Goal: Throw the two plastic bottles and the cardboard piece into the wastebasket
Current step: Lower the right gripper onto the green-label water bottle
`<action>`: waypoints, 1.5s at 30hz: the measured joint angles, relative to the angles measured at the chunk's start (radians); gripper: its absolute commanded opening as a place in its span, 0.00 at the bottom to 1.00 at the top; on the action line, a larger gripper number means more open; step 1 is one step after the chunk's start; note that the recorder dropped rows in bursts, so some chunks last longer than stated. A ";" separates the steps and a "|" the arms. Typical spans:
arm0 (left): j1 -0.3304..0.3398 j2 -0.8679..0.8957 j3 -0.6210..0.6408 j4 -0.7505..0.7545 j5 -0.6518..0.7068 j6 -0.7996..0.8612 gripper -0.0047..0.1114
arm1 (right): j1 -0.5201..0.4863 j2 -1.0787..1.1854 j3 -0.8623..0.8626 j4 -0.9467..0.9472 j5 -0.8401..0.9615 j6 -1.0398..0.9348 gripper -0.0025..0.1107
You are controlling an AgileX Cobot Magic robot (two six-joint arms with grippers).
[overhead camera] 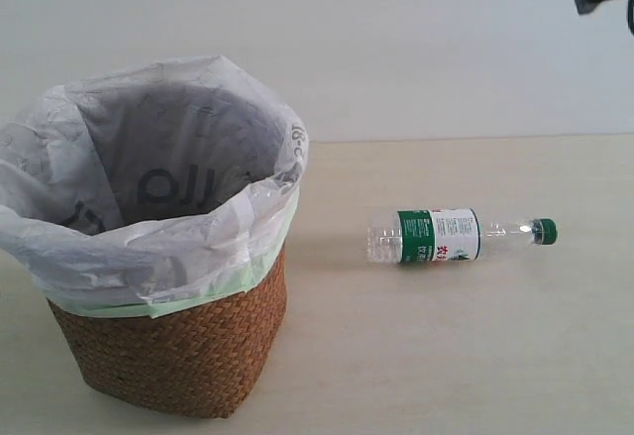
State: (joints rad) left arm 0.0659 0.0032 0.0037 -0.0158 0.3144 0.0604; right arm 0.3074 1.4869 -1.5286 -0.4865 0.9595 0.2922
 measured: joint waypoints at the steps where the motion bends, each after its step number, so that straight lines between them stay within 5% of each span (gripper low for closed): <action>1: 0.000 0.000 0.000 0.000 0.000 0.000 0.97 | -0.020 0.002 0.029 0.000 -0.002 -0.012 0.56; 7: 0.000 0.000 0.000 0.000 0.000 0.000 0.97 | -0.055 0.079 0.130 0.027 -0.018 -0.152 0.56; 18: 0.000 0.000 0.000 0.000 0.000 0.000 0.97 | -0.055 0.322 0.144 0.348 -0.048 -0.624 0.56; 26: 0.000 0.000 0.000 0.000 0.000 0.000 0.97 | 0.008 0.338 0.144 0.387 -0.138 -0.892 0.56; 34: 0.000 0.000 0.000 0.000 0.000 0.000 0.97 | 0.121 0.340 0.144 0.391 -0.289 -1.003 0.56; 45: 0.000 0.000 0.000 0.000 0.000 0.000 0.97 | 0.132 0.431 0.144 0.391 -0.333 -1.013 0.56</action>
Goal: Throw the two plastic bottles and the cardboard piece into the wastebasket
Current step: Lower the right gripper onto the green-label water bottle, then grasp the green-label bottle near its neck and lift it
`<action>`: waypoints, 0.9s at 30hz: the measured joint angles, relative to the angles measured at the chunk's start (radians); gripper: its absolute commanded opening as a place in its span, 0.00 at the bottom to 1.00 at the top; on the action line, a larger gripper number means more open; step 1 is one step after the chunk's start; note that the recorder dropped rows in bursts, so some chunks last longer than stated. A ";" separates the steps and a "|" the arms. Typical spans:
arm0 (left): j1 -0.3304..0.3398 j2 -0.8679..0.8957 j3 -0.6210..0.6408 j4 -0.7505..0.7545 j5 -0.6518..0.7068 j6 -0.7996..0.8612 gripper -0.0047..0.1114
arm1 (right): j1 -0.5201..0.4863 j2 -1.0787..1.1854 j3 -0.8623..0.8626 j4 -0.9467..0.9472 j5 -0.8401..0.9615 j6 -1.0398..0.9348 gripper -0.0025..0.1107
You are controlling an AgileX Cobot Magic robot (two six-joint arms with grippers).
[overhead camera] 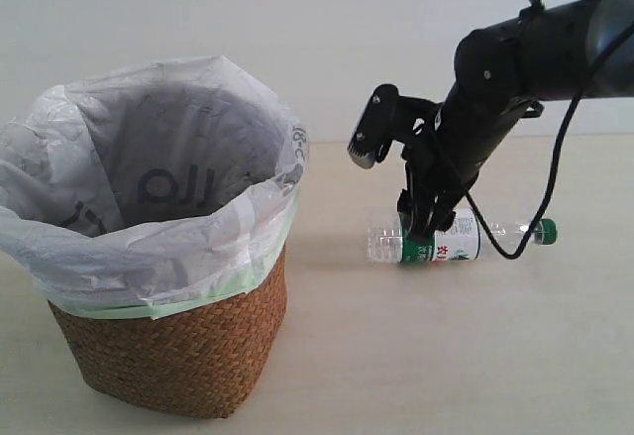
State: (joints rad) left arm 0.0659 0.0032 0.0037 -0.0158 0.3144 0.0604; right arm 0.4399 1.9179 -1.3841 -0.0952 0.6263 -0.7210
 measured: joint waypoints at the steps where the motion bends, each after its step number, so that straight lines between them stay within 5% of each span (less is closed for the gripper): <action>1: 0.000 0.000 0.000 0.000 0.000 0.000 0.97 | 0.000 0.014 0.000 0.000 0.000 0.000 0.56; 17: 0.000 0.000 0.000 0.000 0.000 0.000 0.97 | 0.000 0.212 -0.011 -0.004 -0.117 0.002 0.55; 20: 0.000 0.000 0.000 0.000 0.000 0.000 0.97 | 0.000 0.216 -0.013 -0.002 -0.119 0.016 0.37; 23: 0.000 0.000 0.000 0.000 0.000 0.000 0.97 | 0.000 0.216 -0.013 -0.002 -0.121 0.053 0.02; 27: 0.000 0.000 0.000 0.000 0.000 0.000 0.97 | 0.000 0.204 -0.011 -0.002 -0.119 0.162 0.02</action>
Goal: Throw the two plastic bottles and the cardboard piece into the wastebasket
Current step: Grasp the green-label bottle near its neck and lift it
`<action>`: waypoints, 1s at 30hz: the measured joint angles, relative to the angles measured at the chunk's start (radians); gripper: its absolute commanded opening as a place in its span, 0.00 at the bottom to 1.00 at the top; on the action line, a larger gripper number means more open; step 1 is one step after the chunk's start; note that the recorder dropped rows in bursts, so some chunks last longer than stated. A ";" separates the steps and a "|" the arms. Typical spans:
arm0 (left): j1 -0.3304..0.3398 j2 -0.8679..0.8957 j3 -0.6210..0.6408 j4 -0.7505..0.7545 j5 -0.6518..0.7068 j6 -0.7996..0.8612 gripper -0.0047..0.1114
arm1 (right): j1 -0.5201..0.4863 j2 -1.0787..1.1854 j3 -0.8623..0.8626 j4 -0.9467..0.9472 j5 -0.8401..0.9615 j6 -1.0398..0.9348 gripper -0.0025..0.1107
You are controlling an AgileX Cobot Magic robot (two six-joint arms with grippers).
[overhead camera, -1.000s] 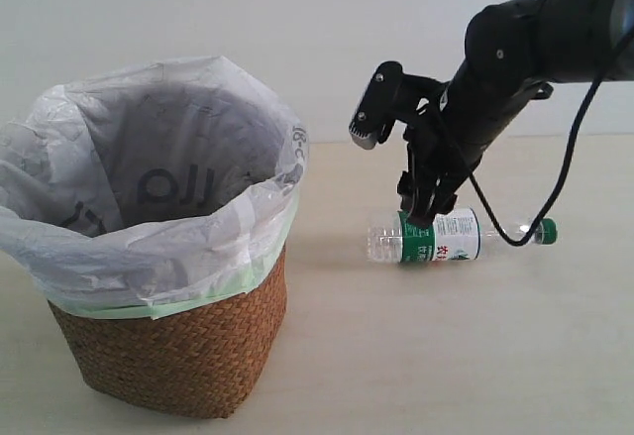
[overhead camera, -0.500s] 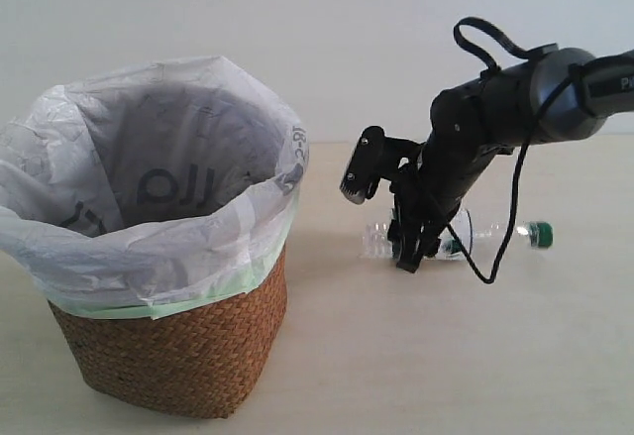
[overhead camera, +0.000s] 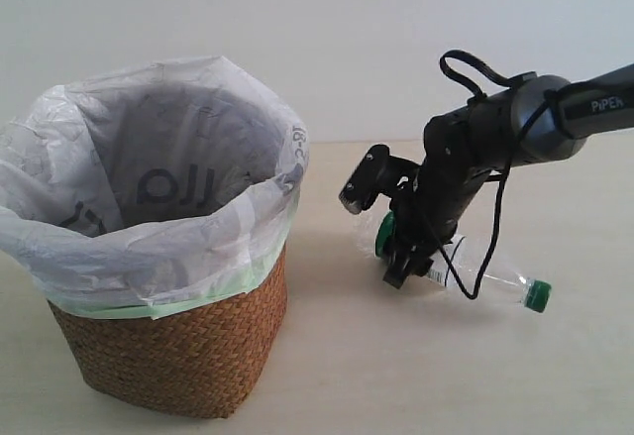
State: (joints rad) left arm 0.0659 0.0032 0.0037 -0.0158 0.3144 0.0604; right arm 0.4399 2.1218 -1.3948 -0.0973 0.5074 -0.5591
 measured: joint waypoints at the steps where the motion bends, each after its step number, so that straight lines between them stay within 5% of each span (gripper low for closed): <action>1: 0.000 0.000 0.000 0.000 0.000 0.000 0.97 | 0.000 -0.008 0.002 0.002 0.002 0.030 0.02; 14: 0.000 0.000 0.000 0.000 0.000 0.000 0.97 | -0.058 -0.342 0.038 -0.012 -0.105 0.373 0.02; 30: 0.000 0.000 0.000 0.000 0.000 0.000 0.97 | -0.103 -0.691 0.616 0.020 -0.839 0.629 0.02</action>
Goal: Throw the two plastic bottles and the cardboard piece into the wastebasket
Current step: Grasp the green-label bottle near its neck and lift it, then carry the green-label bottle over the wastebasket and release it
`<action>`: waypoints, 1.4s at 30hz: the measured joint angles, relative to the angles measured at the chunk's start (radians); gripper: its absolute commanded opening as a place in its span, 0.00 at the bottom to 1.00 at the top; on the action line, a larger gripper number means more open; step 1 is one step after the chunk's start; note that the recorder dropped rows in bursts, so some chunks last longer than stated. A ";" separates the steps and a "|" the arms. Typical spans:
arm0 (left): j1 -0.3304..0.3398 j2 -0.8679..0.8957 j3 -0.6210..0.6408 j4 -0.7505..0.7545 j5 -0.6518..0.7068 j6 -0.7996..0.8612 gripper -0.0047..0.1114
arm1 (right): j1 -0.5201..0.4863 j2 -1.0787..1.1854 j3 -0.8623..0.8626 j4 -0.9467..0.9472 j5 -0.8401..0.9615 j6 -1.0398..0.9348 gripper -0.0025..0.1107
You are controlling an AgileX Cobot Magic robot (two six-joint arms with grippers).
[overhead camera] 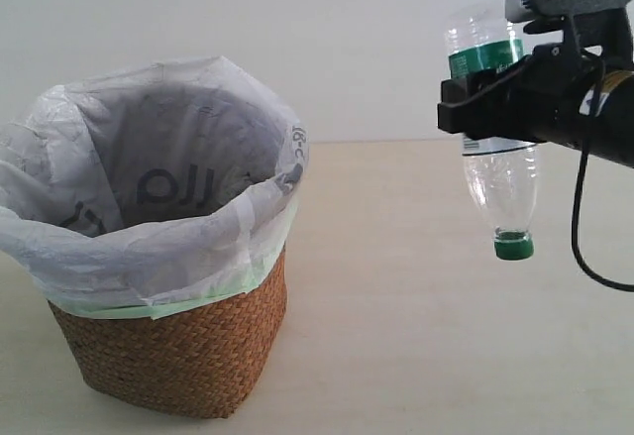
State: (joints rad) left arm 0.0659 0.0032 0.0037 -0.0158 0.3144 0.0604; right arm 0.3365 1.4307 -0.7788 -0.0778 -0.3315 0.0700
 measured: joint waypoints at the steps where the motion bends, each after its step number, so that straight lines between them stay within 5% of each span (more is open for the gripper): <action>1: 0.000 0.000 0.000 0.000 0.000 0.000 0.97 | 0.000 -0.010 0.004 0.000 -0.012 0.010 0.02; 16: 0.000 0.000 0.000 0.000 0.000 0.000 0.97 | 0.332 -0.121 -0.277 -0.019 -0.118 0.258 0.02; 21: 0.000 0.000 0.000 0.000 0.000 0.000 0.97 | 0.367 -0.125 -0.323 -0.021 -0.113 0.300 0.02; 26: 0.000 0.000 0.000 0.000 0.000 0.000 0.97 | 0.329 -0.126 -0.323 0.061 0.040 0.058 0.02; 31: 0.000 0.000 0.000 0.000 0.000 0.000 0.97 | 0.176 -0.131 -0.323 0.241 0.223 -0.165 0.02; 37: 0.000 0.000 0.000 0.000 0.000 0.000 0.97 | 0.042 -0.167 -0.323 0.275 0.279 -0.238 0.02; 42: 0.000 0.000 0.000 0.000 0.000 0.000 0.97 | 0.031 -0.175 -0.325 0.277 0.304 -0.240 0.02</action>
State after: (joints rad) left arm 0.0659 0.0032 0.0037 -0.0158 0.3144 0.0604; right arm 0.3679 1.2552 -1.1039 0.1994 -0.0271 -0.1701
